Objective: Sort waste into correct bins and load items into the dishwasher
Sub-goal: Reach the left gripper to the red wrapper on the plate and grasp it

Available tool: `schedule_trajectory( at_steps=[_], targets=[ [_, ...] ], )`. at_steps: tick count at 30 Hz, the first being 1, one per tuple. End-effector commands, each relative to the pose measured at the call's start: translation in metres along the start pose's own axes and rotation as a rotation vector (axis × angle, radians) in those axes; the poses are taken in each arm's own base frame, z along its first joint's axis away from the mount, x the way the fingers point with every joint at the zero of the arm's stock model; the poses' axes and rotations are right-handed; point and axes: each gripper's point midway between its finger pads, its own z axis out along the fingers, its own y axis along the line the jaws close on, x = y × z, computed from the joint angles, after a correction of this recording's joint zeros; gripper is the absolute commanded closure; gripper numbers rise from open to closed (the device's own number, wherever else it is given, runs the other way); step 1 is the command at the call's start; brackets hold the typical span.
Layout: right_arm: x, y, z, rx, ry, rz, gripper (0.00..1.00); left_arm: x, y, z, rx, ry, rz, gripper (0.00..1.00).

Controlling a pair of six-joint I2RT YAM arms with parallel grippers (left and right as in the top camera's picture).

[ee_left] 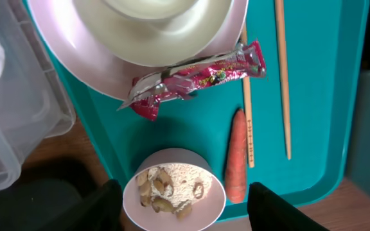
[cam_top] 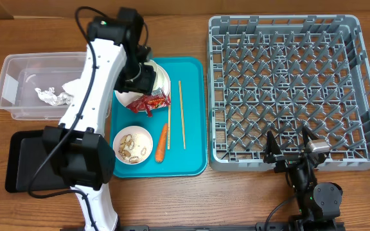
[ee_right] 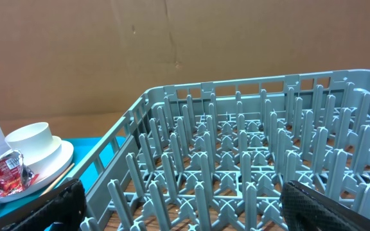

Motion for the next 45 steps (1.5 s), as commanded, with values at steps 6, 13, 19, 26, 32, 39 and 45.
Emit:
schedule_trajectory(
  at_steps=[6,13,19,26,32,39,45],
  targets=[
    [0.002,-0.002,0.000,0.008,-0.003,0.001,0.00,-0.005,0.009,0.026,-0.030,-0.019,0.150,0.37],
    [0.002,-0.002,0.000,0.008,-0.003,0.001,0.00,-0.013,0.012,0.047,-0.034,-0.049,0.204,0.44],
    [0.002,-0.002,0.000,0.008,-0.003,0.001,0.00,-0.019,0.012,0.054,-0.037,-0.071,0.230,0.43],
    [0.002,-0.002,0.000,0.008,-0.003,0.001,0.00,-0.018,0.013,0.075,-0.039,-0.074,0.248,0.43],
    [0.002,-0.002,0.000,0.008,-0.003,0.001,0.00,-0.018,0.015,0.102,-0.046,-0.093,0.250,0.43],
    [0.002,-0.002,0.000,0.008,-0.003,0.001,0.00,-0.018,0.020,0.103,-0.071,-0.093,0.247,0.59],
    [0.002,-0.002,0.000,0.008,-0.003,0.001,0.00,-0.017,0.019,0.103,-0.069,-0.089,0.247,0.84]
  ],
)
